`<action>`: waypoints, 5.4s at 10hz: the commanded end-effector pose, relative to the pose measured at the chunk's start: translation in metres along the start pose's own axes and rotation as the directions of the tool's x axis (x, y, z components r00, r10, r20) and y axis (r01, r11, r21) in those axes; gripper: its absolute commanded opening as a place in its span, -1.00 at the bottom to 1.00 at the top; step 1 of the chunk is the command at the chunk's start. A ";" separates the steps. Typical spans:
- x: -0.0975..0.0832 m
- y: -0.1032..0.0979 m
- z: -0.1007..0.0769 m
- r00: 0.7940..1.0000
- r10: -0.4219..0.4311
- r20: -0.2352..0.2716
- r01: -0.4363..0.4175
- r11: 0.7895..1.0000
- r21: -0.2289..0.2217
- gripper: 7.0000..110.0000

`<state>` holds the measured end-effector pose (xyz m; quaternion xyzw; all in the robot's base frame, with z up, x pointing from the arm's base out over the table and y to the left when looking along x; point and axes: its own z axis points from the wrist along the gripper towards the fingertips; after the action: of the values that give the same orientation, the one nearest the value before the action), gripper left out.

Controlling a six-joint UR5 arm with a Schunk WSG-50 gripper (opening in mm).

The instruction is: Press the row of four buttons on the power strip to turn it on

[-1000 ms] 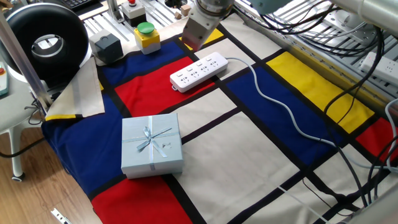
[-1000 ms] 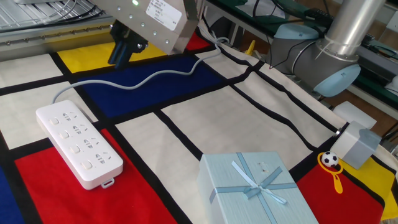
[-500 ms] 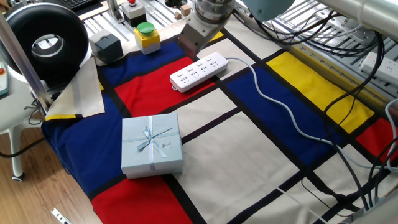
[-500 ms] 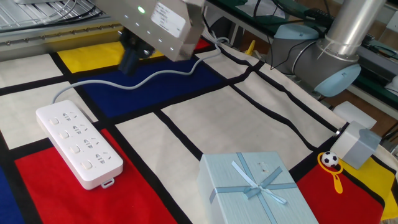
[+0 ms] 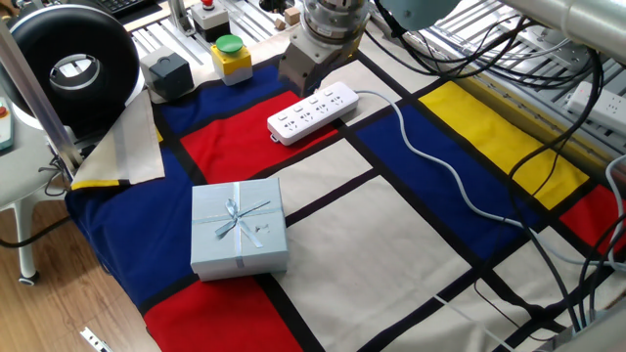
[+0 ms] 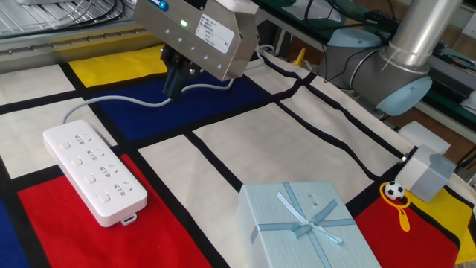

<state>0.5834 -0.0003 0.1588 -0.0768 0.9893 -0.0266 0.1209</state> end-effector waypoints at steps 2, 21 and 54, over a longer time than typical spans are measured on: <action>-0.002 0.006 -0.002 0.999 0.050 0.004 -0.049 0.998 -0.036 -1.00; 0.051 0.027 -0.010 0.952 0.204 -0.229 -0.226 0.971 -0.074 -1.00; -0.032 -0.063 0.112 0.952 0.093 -0.292 -0.120 0.990 -0.077 -1.00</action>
<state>0.6620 -0.0673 0.0748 -0.0304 0.9992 0.0181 -0.0197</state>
